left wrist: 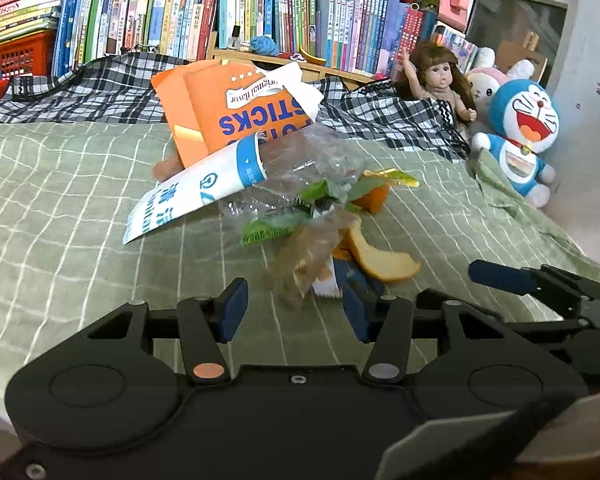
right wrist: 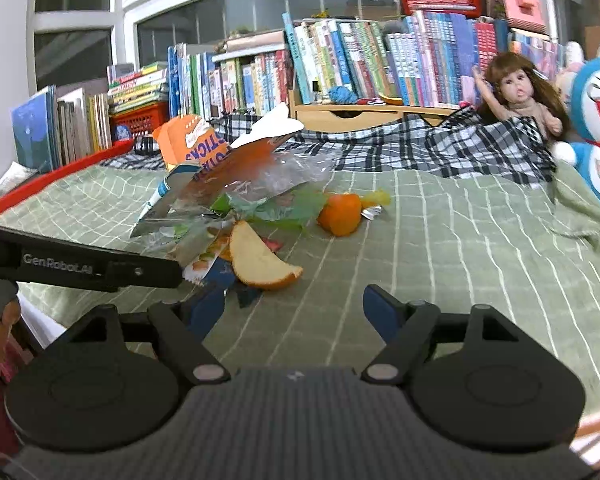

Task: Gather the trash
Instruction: 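Move both open tools back over the remaining trash on the bed, then grasp the clear gold-printed wrapper with the left tool while the right tool grasps the orange peel, then carry wrapper and peel down into the black bin and open both tools, then move both open tools back over the trash on the bed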

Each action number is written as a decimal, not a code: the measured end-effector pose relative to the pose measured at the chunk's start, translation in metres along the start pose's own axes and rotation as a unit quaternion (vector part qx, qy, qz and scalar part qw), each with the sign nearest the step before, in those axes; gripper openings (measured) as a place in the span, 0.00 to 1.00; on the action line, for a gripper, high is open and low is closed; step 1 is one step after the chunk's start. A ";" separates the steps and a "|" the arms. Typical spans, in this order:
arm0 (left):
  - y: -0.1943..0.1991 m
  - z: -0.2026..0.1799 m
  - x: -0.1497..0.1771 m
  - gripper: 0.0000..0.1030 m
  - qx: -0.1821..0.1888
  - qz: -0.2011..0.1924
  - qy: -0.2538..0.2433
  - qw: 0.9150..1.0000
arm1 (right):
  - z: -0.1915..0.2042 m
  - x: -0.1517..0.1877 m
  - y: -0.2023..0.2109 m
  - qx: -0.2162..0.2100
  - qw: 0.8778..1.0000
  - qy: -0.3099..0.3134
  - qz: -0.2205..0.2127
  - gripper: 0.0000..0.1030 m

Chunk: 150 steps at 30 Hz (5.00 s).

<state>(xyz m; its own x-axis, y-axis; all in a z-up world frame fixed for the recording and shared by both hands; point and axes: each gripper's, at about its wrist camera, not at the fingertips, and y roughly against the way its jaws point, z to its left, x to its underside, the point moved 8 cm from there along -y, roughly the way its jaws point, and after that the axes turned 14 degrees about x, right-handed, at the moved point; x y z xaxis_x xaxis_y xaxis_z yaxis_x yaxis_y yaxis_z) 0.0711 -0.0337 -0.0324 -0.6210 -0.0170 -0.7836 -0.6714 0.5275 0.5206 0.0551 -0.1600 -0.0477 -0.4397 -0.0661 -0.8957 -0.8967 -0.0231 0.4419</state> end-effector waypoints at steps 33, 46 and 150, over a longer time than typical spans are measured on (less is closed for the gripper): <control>0.027 -0.008 -0.004 0.13 0.017 -0.034 0.014 0.999 | -0.004 0.002 0.019 -0.018 0.999 -0.032 -0.008 0.47; 0.073 -0.033 0.060 0.13 0.017 0.012 -0.008 1.000 | 0.011 0.051 0.076 -0.061 0.998 0.031 0.017 0.47; -0.041 0.045 -0.030 0.82 -0.017 -0.005 0.038 0.999 | 0.023 -0.007 -0.010 0.014 1.000 0.024 0.007 0.83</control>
<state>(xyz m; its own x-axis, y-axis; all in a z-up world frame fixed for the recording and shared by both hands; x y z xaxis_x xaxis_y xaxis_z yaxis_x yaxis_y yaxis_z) 0.1350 -0.0163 -0.0454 -0.6428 -0.0876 -0.7610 -0.6899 0.4980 0.5254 0.0663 -0.1362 -0.0468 -0.4500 -0.1140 -0.8857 -0.8919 0.0066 0.4523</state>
